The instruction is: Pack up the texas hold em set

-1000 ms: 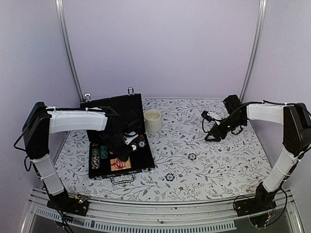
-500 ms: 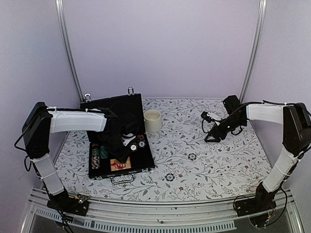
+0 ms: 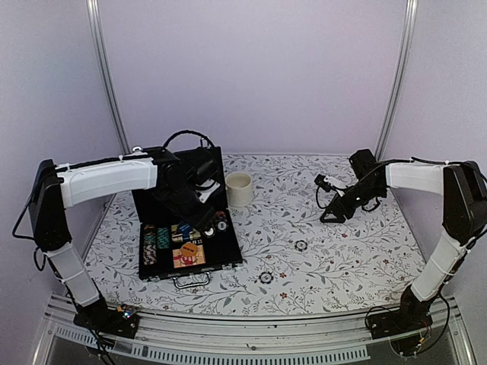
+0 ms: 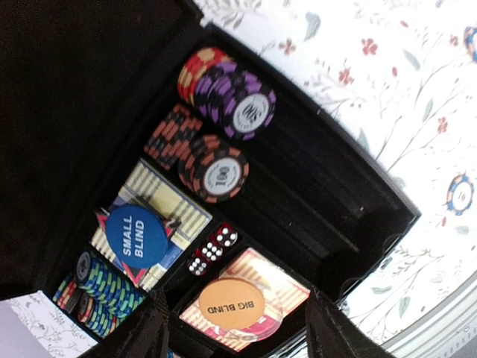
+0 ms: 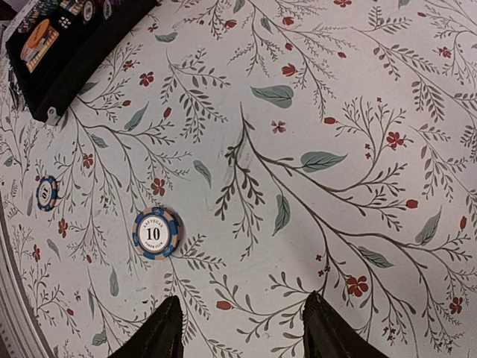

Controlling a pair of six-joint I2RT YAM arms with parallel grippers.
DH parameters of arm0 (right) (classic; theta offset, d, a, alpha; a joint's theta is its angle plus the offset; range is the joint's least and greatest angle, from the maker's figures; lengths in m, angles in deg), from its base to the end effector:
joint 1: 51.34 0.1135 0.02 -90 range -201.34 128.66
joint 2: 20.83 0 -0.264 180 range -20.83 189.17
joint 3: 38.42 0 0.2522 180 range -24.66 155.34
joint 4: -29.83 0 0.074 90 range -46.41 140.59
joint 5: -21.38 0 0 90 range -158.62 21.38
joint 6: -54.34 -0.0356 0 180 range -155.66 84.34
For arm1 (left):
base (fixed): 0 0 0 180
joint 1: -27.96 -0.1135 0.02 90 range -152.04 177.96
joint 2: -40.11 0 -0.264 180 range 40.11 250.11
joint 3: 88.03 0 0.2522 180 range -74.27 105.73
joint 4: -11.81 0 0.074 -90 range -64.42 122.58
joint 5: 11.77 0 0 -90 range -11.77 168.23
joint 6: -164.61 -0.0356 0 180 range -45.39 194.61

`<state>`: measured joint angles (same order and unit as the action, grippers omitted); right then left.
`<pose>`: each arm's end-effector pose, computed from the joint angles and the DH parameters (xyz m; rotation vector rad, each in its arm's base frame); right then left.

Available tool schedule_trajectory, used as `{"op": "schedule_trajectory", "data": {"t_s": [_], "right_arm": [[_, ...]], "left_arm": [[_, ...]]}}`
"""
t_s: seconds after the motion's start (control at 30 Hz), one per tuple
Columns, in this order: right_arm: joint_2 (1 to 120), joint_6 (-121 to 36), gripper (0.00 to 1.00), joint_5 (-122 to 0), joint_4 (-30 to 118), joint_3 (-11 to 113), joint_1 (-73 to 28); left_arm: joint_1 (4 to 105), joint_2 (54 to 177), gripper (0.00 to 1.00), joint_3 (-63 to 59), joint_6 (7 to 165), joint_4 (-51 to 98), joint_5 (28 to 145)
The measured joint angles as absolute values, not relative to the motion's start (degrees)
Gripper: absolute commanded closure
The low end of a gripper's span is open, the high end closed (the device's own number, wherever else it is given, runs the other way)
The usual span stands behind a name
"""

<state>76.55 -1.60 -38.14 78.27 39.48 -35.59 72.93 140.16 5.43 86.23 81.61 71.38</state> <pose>0.3137 0.1072 0.1942 -1.2270 2.3127 0.6220 0.2452 -0.2389 0.2382 0.8056 2.7611 -0.0111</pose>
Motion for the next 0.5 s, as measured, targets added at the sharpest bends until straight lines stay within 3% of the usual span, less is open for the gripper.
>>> {"op": "schedule_trajectory", "data": {"t_s": [0.2, 0.5], "right_arm": [[76.58, -1.60, 0.51, -38.00, 78.36, 39.67, -35.24], [77.01, -1.62, 0.51, -37.90, 78.53, 40.35, -34.72]], "left_arm": [[76.08, 141.65, 0.38, 10.74, 83.39, 76.93, 72.82], [88.43, 157.84, 0.38, 22.56, 73.99, 73.82, 76.14]]}}
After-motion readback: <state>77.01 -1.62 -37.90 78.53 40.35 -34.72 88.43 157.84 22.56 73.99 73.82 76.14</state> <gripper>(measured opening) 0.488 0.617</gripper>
